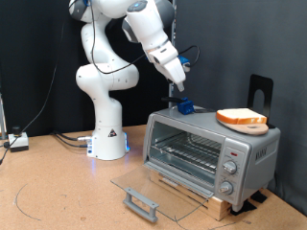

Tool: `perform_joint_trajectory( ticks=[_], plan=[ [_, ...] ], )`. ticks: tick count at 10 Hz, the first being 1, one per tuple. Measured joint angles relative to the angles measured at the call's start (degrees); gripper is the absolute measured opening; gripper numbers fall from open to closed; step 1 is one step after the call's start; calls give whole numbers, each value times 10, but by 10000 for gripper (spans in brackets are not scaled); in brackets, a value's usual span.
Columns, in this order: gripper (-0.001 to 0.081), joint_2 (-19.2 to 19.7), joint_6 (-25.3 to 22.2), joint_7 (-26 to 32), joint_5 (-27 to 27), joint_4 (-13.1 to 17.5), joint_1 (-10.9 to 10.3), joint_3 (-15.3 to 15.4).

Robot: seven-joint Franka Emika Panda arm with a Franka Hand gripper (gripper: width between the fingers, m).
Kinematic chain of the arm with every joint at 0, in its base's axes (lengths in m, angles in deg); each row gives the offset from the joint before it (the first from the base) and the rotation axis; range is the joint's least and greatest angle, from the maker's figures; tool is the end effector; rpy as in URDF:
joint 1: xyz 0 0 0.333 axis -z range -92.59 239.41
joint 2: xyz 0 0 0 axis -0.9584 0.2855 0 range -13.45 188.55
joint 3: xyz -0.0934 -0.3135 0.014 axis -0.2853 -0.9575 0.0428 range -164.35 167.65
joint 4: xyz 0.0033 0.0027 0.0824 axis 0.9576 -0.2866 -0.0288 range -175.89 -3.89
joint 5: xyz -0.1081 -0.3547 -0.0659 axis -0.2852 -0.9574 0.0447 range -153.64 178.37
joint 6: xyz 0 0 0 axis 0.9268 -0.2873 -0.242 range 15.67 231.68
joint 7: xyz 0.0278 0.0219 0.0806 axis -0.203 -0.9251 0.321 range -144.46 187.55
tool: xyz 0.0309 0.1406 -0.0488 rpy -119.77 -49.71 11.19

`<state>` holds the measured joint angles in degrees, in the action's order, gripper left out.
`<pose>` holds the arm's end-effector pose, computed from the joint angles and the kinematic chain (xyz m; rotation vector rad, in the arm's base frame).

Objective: Make a piece of toast with the oven

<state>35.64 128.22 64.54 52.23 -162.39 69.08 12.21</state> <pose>0.2462 0.1304 0.4078 -2.5025 -0.8924 -0.2225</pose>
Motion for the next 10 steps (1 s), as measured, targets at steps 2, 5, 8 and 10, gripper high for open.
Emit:
perform_joint_trajectory(
  ticks=[2, 5, 8, 10],
  plan=[
    [808, 30, 31, 6, 5, -3, -1, 21],
    [808, 63, 77, 37, 34, -13, -14, 46],
    [808, 78, 107, 50, 62, -20, -28, 72],
    [808, 85, 118, 50, 77, -22, -31, 88]
  ],
)
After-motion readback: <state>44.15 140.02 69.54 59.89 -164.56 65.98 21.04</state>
